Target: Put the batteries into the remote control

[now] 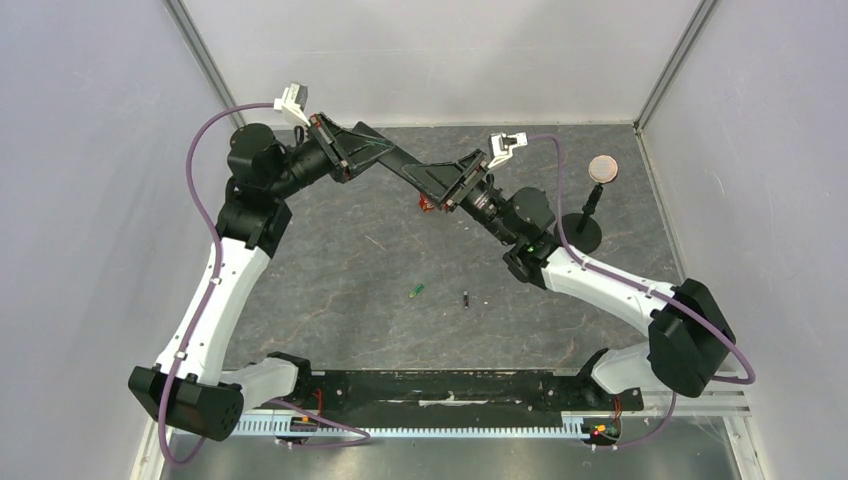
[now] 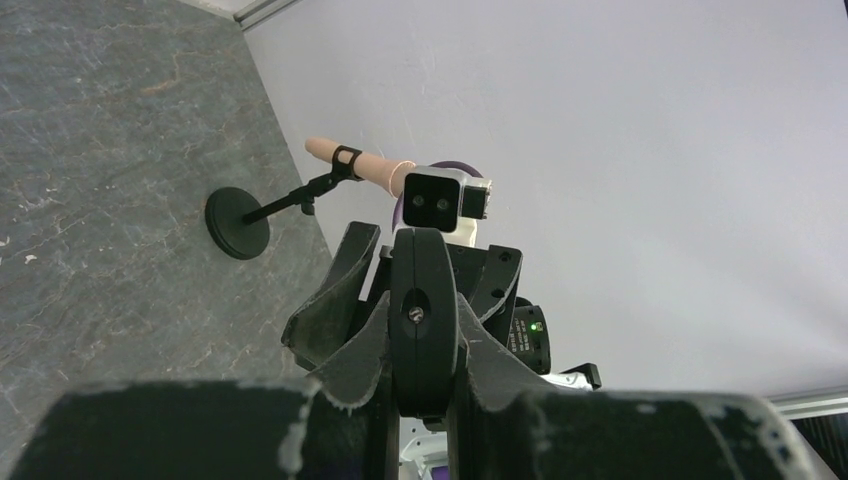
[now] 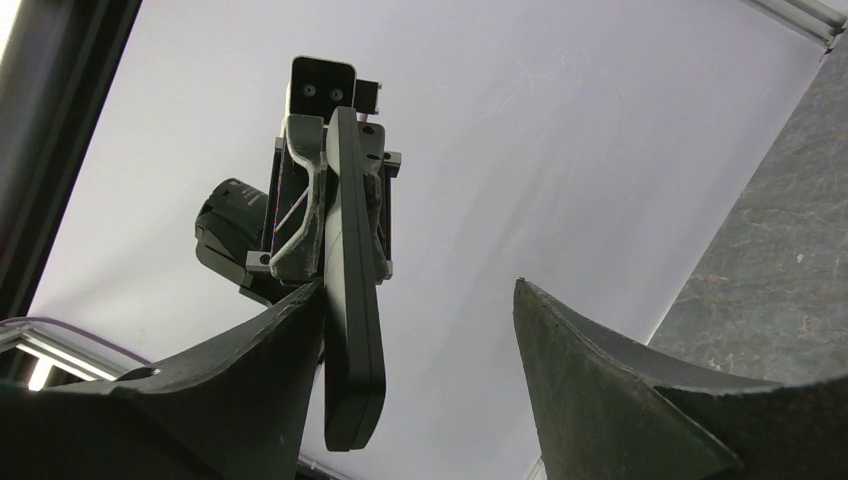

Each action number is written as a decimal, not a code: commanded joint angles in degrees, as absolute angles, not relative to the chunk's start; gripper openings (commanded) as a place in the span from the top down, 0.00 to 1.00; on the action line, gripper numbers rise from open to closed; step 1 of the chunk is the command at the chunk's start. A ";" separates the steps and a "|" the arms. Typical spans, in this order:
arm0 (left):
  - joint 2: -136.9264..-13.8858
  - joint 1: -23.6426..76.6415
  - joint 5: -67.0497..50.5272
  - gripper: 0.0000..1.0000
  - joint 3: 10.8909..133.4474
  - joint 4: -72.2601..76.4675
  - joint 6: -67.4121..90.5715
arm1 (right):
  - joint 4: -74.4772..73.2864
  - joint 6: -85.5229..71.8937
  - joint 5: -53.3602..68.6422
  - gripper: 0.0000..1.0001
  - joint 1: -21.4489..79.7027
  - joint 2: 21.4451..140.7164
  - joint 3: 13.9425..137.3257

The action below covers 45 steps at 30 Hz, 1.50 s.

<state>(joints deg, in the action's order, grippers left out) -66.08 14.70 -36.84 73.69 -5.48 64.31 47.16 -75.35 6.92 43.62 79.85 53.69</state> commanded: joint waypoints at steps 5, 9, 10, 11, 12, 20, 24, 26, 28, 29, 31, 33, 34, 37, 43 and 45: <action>-64.63 14.41 -40.45 0.98 74.11 -2.04 67.46 | 50.77 -77.06 7.85 0.36 42.46 80.97 52.35; -65.01 14.41 -40.06 0.98 74.19 -0.31 69.25 | 49.05 -76.25 9.01 0.48 42.27 80.73 49.88; -65.11 14.41 -39.99 0.98 74.26 1.76 69.86 | 49.13 -76.07 9.13 0.50 42.28 80.37 49.03; -65.30 14.41 -39.94 0.98 74.27 2.53 70.49 | 49.19 -75.95 9.09 0.53 42.26 80.00 47.77; -65.37 14.41 -39.86 0.98 74.27 3.01 70.80 | 49.26 -75.89 9.13 0.54 42.23 79.78 46.97; -65.44 13.73 -39.55 0.98 74.36 3.17 70.93 | 51.39 -75.27 10.43 0.64 41.75 78.61 42.36; -65.44 13.62 -39.62 0.98 74.15 3.16 70.88 | 52.83 -75.33 11.05 0.82 41.61 78.88 42.08; -65.37 13.54 -39.64 0.98 73.98 3.04 70.73 | 53.66 -75.31 11.52 0.87 41.54 79.22 42.36; -65.27 13.32 -39.62 0.98 73.92 2.58 70.41 | 54.24 -75.32 12.03 0.87 41.57 79.51 42.54; -65.26 12.96 -39.76 0.98 74.07 2.34 70.20 | 54.40 -75.29 12.15 0.87 41.52 79.38 42.41; -65.27 11.99 -39.77 0.98 75.00 1.28 69.29 | 54.58 -75.19 12.28 0.86 41.48 79.12 41.79; -65.34 11.46 -39.38 0.98 76.37 0.28 67.66 | 54.49 -75.15 12.60 0.82 41.26 78.59 41.21; -65.37 11.38 -39.22 0.98 77.00 -1.57 66.70 | 54.49 -75.12 12.65 0.79 41.22 78.32 40.78; -65.48 11.32 -38.95 0.98 77.39 -2.46 65.25 | 54.29 -75.55 12.71 0.75 41.07 77.96 40.24; -66.08 11.34 -40.88 0.98 76.11 -2.11 63.81 | 50.10 -75.64 12.91 0.66 40.87 78.89 44.73; -66.05 11.34 -41.43 0.98 75.50 -2.01 63.21 | 47.75 -75.60 12.87 0.63 40.85 79.44 47.08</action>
